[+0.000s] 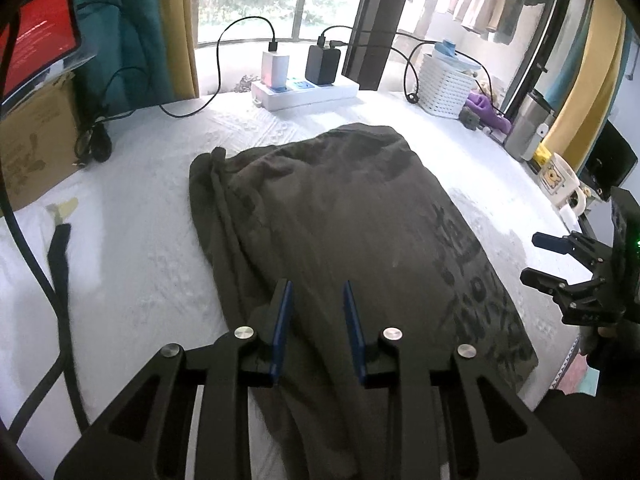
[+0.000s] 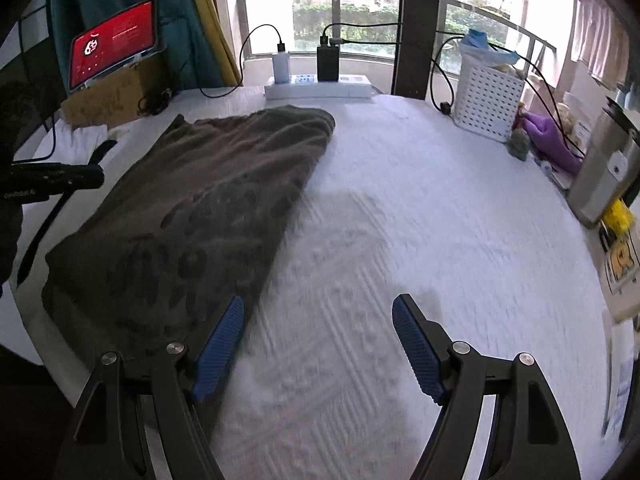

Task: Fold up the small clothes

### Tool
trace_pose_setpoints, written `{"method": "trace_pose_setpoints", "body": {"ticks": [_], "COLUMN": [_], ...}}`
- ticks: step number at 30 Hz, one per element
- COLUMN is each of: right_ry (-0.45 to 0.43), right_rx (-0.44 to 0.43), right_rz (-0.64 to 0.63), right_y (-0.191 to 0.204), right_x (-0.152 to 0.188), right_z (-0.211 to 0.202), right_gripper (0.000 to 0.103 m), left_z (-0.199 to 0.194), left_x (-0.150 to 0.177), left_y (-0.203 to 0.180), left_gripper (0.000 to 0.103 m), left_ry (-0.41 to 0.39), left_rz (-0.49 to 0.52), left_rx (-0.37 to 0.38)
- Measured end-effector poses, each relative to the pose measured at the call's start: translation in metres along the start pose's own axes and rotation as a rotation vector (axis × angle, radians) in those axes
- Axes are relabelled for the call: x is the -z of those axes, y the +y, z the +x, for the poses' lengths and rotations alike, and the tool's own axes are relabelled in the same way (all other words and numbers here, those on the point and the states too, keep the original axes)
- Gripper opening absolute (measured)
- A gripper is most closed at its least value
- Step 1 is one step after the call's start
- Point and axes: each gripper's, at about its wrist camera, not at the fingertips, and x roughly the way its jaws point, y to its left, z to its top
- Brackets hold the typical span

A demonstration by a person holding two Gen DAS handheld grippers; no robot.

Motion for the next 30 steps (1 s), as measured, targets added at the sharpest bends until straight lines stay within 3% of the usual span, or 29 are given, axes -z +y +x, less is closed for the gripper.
{"method": "trace_pose_setpoints", "body": {"ticks": [10, 16, 25, 27, 28, 30], "right_ry": [0.000, 0.002, 0.003, 0.004, 0.006, 0.005], "right_rx": [-0.012, -0.019, -0.018, -0.020, -0.020, -0.024], "right_rz": [-0.012, -0.017, -0.018, -0.016, -0.014, -0.010], "right_y": [-0.005, -0.007, -0.012, -0.012, -0.013, -0.013], "right_x": [-0.036, -0.056, -0.078, -0.083, -0.085, -0.088], "right_z": [0.028, 0.048, 0.071, 0.077, 0.080, 0.084], "right_gripper": [0.078, 0.078, 0.078, 0.078, 0.078, 0.078], "left_z": [0.031, 0.048, 0.072, 0.078, 0.080, 0.082], "left_x": [-0.031, -0.051, -0.064, -0.064, -0.064, -0.065], "left_y": [0.017, 0.033, 0.040, 0.041, 0.043, 0.047], "left_gripper": [0.026, 0.040, 0.040, 0.032, 0.005, 0.001], "left_ry": [-0.008, -0.030, -0.023, -0.012, -0.010, 0.003], "left_rz": [0.005, 0.005, 0.060, 0.078, 0.083, 0.079], "left_rx": [-0.039, -0.081, -0.093, -0.104, -0.119, -0.116]}}
